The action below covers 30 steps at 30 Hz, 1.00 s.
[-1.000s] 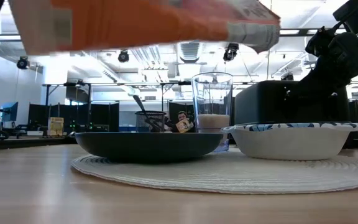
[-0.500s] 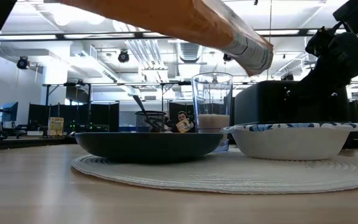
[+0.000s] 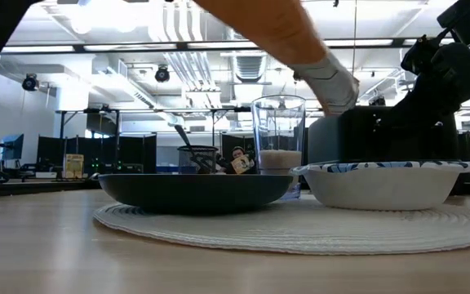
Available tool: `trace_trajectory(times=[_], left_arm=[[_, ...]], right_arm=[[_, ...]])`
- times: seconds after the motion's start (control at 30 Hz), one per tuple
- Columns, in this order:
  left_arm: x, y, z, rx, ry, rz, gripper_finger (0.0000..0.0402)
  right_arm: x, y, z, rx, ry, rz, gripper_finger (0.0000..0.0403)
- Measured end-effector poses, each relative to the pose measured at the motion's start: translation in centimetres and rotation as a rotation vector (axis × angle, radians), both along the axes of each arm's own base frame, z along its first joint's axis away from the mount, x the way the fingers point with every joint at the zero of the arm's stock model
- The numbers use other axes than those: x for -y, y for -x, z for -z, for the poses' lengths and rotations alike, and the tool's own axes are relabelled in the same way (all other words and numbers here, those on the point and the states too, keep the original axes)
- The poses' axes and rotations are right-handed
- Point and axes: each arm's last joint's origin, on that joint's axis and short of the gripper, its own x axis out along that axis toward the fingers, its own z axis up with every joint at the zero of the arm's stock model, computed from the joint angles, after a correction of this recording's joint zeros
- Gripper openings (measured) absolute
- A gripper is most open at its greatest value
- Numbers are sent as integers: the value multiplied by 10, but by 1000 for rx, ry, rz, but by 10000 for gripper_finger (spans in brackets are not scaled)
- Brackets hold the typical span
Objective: Arrange a breakfast setting
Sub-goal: Pour the cereal from the cereal box into the white patterned bowl
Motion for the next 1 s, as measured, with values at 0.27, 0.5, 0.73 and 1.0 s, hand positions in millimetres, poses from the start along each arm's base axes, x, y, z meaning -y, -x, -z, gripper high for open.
trace_trajectory(times=[0.27, 0.5, 0.73, 1.0], left_arm=[[-5, -3, -1, -36, 39, -80, 0], [-4, -8, -4, -27, 87, -121, 0], [-4, -15, -8, -30, 158, -181, 0], [-4, -21, -5, -88, 222, -249, 0]], right_arm=[[0, 0, 0, 0, 0, 0, 73], [0, 0, 0, 0, 0, 0, 81], [0, 0, 0, 0, 0, 0, 82], [0, 0, 0, -1, 0, 0, 72]])
